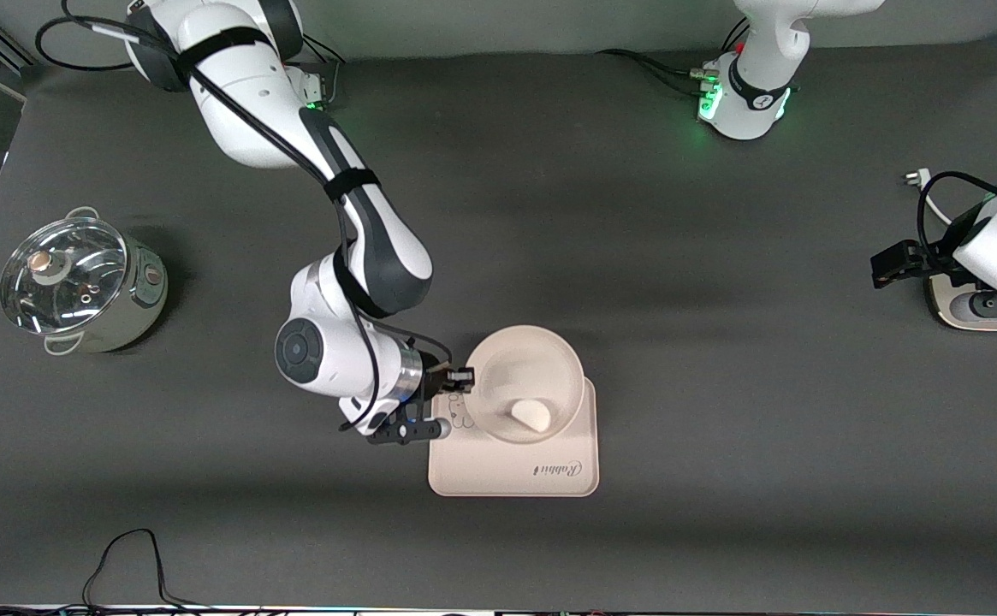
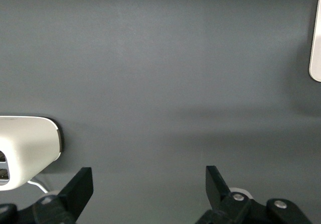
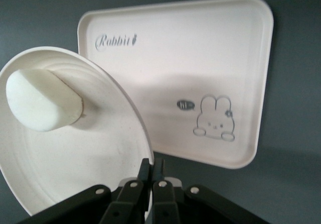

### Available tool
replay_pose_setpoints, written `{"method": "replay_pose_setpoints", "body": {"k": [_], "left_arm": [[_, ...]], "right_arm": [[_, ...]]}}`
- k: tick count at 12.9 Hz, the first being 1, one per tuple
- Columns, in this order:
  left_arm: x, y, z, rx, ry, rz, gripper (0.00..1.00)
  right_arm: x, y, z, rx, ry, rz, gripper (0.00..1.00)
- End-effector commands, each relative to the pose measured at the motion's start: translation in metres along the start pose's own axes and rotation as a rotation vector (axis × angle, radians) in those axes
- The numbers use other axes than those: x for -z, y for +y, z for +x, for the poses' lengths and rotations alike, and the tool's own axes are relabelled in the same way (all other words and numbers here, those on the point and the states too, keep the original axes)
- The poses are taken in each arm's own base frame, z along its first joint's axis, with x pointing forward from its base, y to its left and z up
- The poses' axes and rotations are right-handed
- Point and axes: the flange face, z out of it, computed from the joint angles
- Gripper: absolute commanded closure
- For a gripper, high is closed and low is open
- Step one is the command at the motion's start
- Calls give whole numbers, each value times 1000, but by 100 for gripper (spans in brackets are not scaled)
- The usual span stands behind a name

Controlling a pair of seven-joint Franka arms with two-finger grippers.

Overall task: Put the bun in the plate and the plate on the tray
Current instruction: 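Lower the plate onto the tray and open the right gripper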

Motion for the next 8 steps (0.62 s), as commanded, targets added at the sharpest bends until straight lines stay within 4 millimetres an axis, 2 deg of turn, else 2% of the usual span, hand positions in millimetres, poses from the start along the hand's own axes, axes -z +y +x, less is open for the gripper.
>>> {"method": "replay_pose_setpoints", "body": {"k": [1, 6, 8], "left_arm": [[5, 1, 1, 4, -10, -3, 0], [6, 6, 2, -2, -7, -1, 0], [7, 7, 3, -4, -4, -1, 0]], "right_arm": [[-10, -7, 22, -11, 45, -2, 100], [-85, 33, 30, -56, 85, -25, 100], [-97, 39, 29, -63, 81, -32, 100]]}}
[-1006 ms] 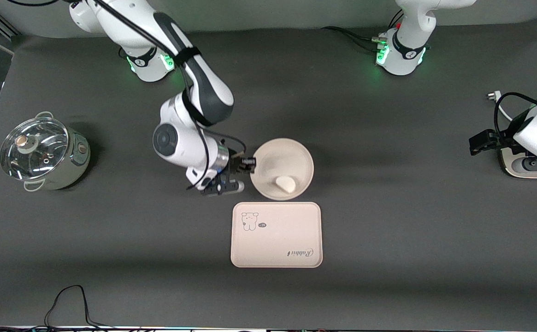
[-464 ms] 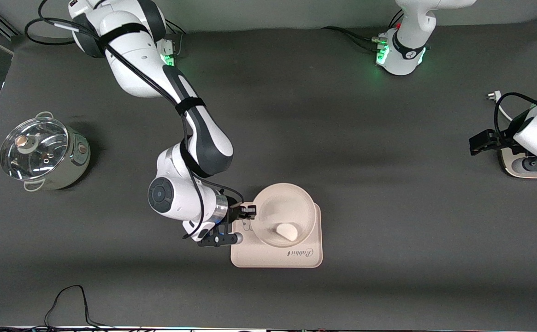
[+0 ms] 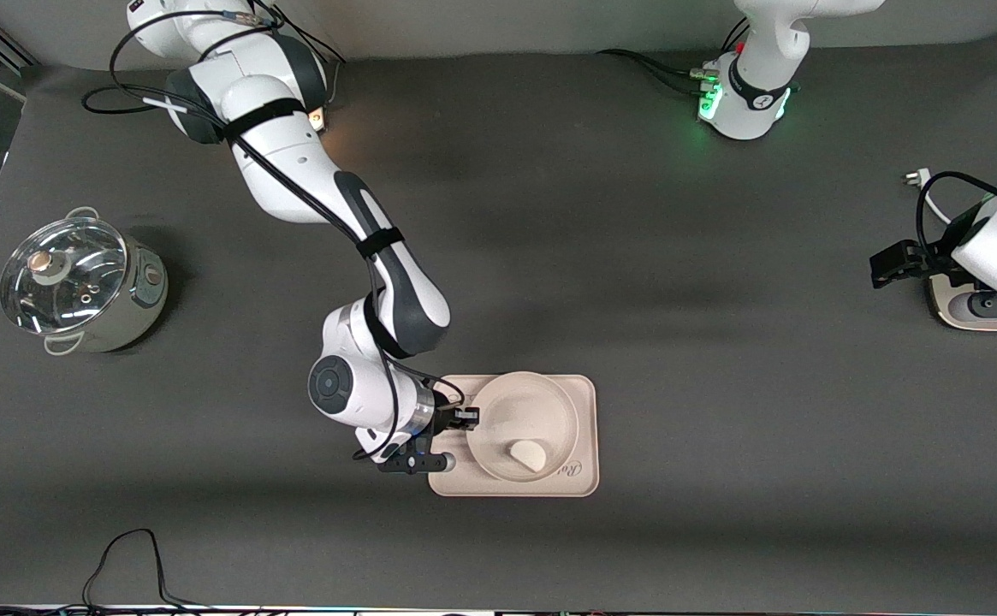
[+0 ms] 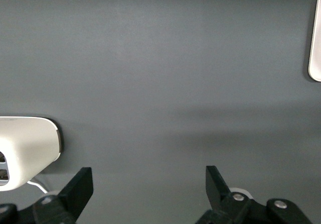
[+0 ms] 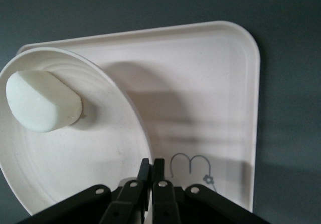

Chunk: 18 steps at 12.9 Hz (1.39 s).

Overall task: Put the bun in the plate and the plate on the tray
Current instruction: 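Lower the plate onto the tray and open the right gripper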

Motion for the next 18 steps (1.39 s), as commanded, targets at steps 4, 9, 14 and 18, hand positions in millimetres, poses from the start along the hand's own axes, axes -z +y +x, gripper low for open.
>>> {"method": "replay_pose_setpoints", "body": {"k": [4, 9, 14, 18], "left_arm": [[8, 6, 3, -1, -1, -1, 0], [8, 5, 3, -1, -1, 1, 0], [7, 4, 4, 0, -4, 1, 0], [6, 2, 4, -1, -8, 1, 0]], "right_arm": [[-10, 0, 4, -24, 8, 1, 85], [15, -12, 5, -15, 7, 15, 0], [161, -46, -10, -77, -72, -4, 0], [303, -17, -66, -45, -80, -124, 0]]}}
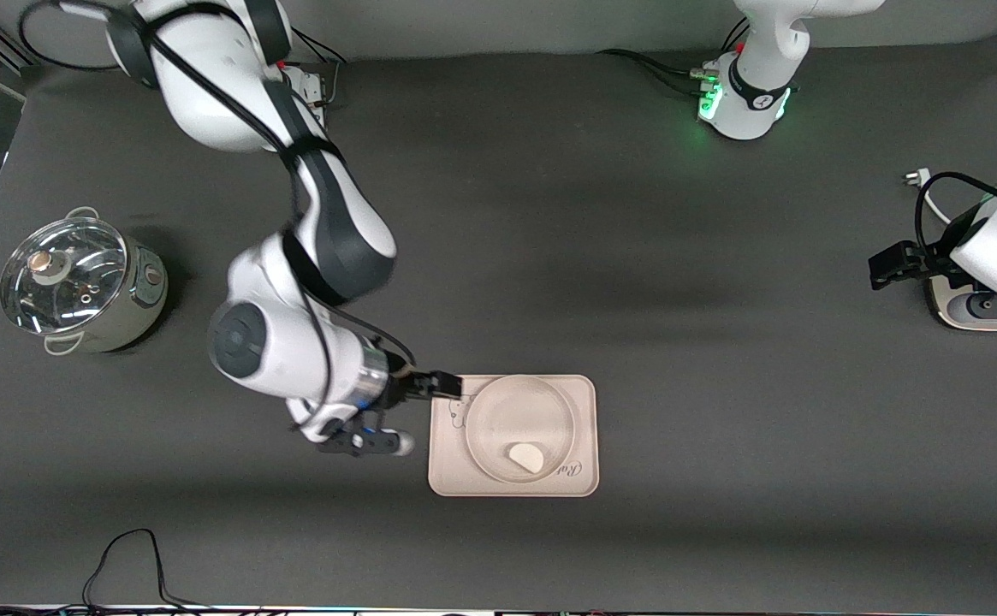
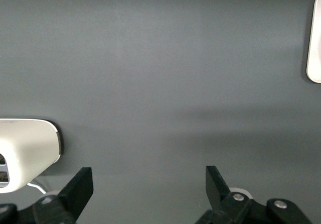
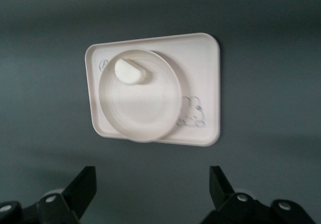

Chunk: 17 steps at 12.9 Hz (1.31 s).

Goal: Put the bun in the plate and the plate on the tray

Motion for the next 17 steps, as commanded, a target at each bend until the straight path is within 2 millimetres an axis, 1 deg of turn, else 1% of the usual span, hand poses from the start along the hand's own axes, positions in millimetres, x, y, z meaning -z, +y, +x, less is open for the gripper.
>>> {"method": "replay_pose_setpoints", "body": {"k": [1, 2, 3, 4, 5, 6, 7, 8, 9, 10, 11, 12, 14, 15, 16, 17], "left_arm": [[4, -1, 2, 2, -10, 0, 0], [4, -1, 2, 2, -10, 0, 0], [4, -1, 2, 2, -10, 0, 0], [5, 0, 2, 0, -10, 0, 0], [4, 0, 2, 0, -12, 0, 0], [4, -1, 2, -1, -10, 0, 0], [4, -1, 2, -3, -12, 0, 0], [4, -2, 2, -3, -12, 0, 0], [3, -2, 2, -4, -12, 0, 0], [3, -2, 2, -4, -13, 0, 0], [3, -2, 2, -4, -13, 0, 0], [2, -3, 2, -5, -15, 0, 0], [2, -3, 2, -5, -16, 0, 0], [2, -3, 2, -5, -15, 0, 0], [2, -3, 2, -5, -16, 0, 0], [2, -3, 2, -5, -15, 0, 0]], "right_arm": [[88, 55, -57, -24, -51, -98, 0], [119, 73, -70, -32, -85, -112, 0], [151, 96, -80, -24, -112, -117, 0], [175, 118, -86, 9, -126, -134, 0], [200, 144, -90, 47, -117, -159, 0], [229, 184, -93, 94, -112, -194, 0], [240, 207, -94, 98, -110, -210, 0], [250, 225, -96, 123, -100, -252, 0], [256, 244, -95, 128, -94, -277, 0], [261, 252, -96, 116, -85, -280, 0], [264, 258, -96, 107, -72, -291, 0], [264, 269, -96, 96, -54, -302, 0], [260, 280, -102, 94, -21, -319, 0], [260, 283, -101, 93, -15, -328, 0], [263, 290, -100, 81, -5, -328, 0], [260, 291, -96, 80, -7, -329, 0]]}}
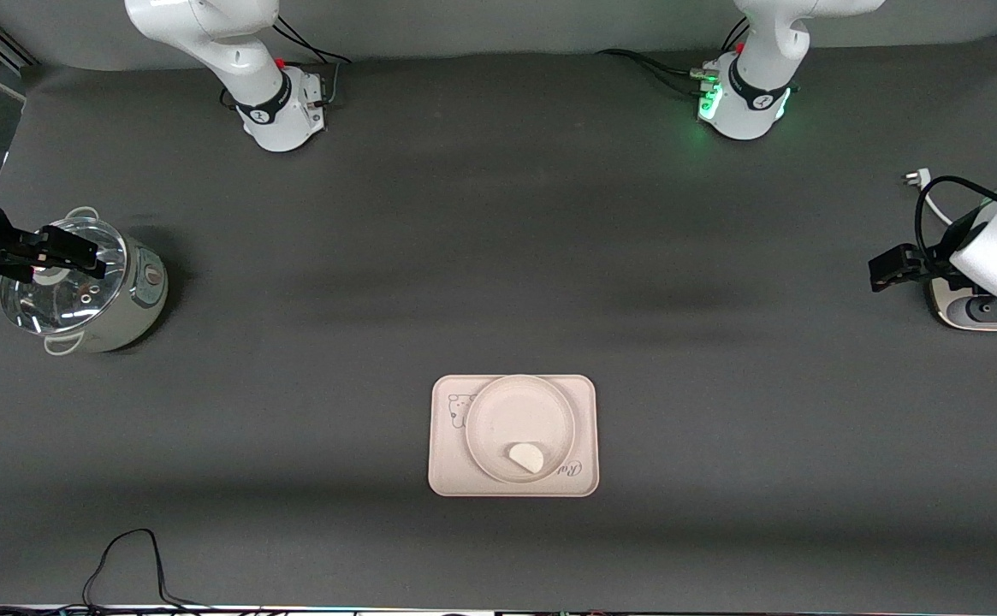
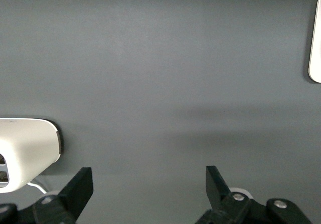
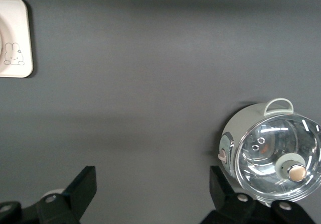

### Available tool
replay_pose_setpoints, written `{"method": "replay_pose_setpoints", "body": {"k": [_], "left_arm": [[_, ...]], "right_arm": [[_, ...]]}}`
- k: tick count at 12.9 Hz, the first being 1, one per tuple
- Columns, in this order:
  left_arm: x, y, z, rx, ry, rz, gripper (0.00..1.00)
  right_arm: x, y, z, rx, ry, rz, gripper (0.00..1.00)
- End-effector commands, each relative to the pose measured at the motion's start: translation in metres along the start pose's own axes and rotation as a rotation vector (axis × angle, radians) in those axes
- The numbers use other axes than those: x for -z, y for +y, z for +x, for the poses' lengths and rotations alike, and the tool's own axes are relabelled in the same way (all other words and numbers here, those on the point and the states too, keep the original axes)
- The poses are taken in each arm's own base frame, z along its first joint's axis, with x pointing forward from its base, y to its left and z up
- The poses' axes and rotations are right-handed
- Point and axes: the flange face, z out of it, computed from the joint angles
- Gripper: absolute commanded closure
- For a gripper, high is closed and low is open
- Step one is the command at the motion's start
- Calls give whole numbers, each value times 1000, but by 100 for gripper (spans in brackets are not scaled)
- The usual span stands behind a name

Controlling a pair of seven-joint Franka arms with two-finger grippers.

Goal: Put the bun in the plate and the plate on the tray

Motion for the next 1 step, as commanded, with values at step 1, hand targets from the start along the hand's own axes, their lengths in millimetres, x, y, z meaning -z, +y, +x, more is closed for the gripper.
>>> {"method": "replay_pose_setpoints", "body": {"k": [1], "left_arm": [[6, -1, 1, -8, -9, 0, 0]], "right_arm": [[1, 5, -5, 14, 19, -23, 0]]}}
